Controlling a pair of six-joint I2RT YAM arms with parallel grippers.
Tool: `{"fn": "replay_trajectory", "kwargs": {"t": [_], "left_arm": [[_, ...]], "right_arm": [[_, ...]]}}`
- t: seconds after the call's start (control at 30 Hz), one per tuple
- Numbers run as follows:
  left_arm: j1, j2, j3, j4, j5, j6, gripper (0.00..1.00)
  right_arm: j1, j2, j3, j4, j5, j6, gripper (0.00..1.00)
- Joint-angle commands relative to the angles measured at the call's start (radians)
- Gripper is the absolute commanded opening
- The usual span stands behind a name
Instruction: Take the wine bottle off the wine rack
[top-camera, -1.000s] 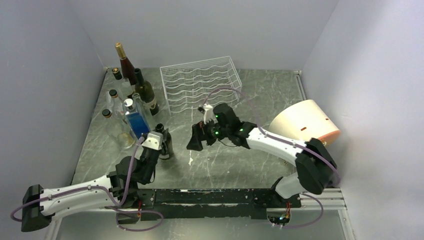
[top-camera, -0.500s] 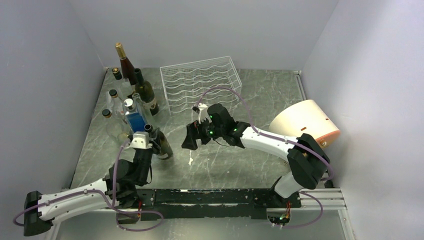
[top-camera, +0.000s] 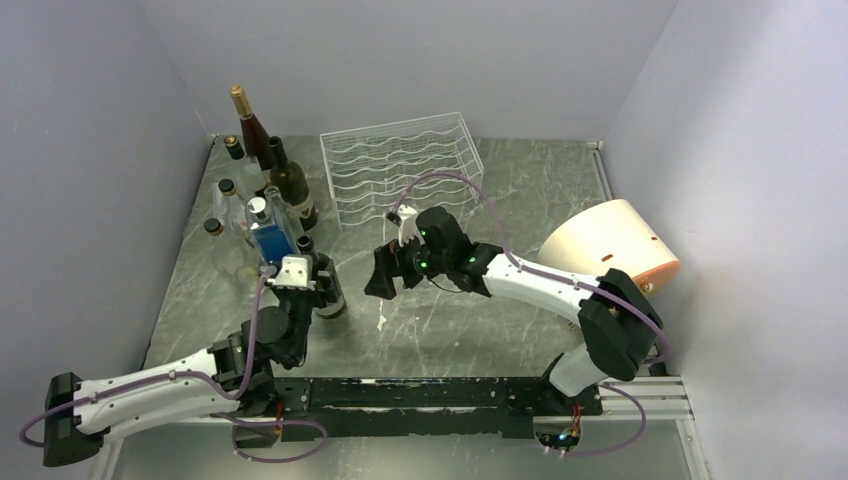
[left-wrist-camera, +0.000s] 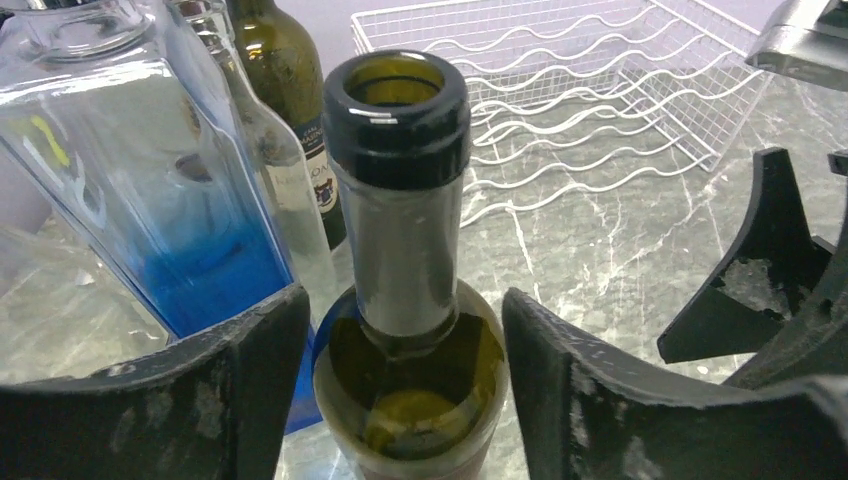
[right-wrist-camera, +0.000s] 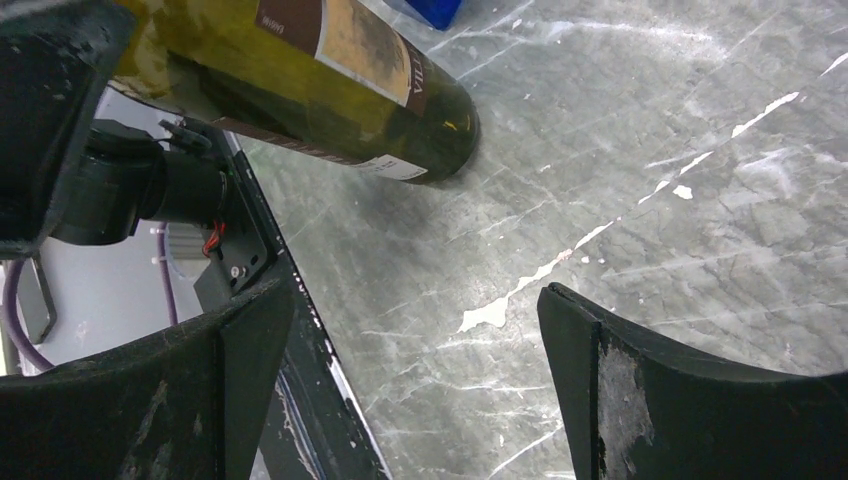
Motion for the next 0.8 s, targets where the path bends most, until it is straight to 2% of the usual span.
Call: {"fn": "replay_trajectory", "kwargs": {"t": [0.0,0.03,0.2,0.23,0.37,0.47,0.53,0.57,0.77], "left_arm": [[0.004,-0.001,0.071,-0.137,-0.050,-0.107,0.80],[0.004,-0.004,0.084,-0.184,-0.057,-0.132,0.85],[0.004,-0.017,0.224,-0.441,-0.073,-0.284,0.93],[0.004,-0.019,0.260,-0.498,-0.065,-0.314,0.99],[0.004,-0.018,0.410,-0.712,0.007,-0.416,1.00],[0.003,-0.009,0.508,-0.840,0.060,-0.426,1.00],[0.004,-0.008,0.567,-0.872,0.086,-0.410,1.00],[0.004,-0.013,0.589,-0.863,0.111,-0.353,1.00],[0.004,0.014,0.681,-0.715,0.272,-0.126,0.99]], "right_arm": [[0.000,-0.046,0.019,-0.015,0.024,-0.025,0.97],[0.000,-0.052,0.016,-0.016,0.027,-0.028,0.97],[0.001,-0.070,0.021,-0.049,0.059,-0.052,0.97],[-0.001,-0.073,0.023,-0.057,0.067,-0.060,0.97],[-0.002,-0.101,0.027,-0.087,0.117,-0.095,0.98],[-0.005,-0.122,0.035,-0.113,0.159,-0.116,0.99],[-0.008,-0.143,0.039,-0.120,0.172,-0.124,0.99],[-0.010,-0.153,0.039,-0.123,0.181,-0.129,1.00],[-0.021,-0.216,0.044,-0.158,0.254,-0.161,1.00]]}}
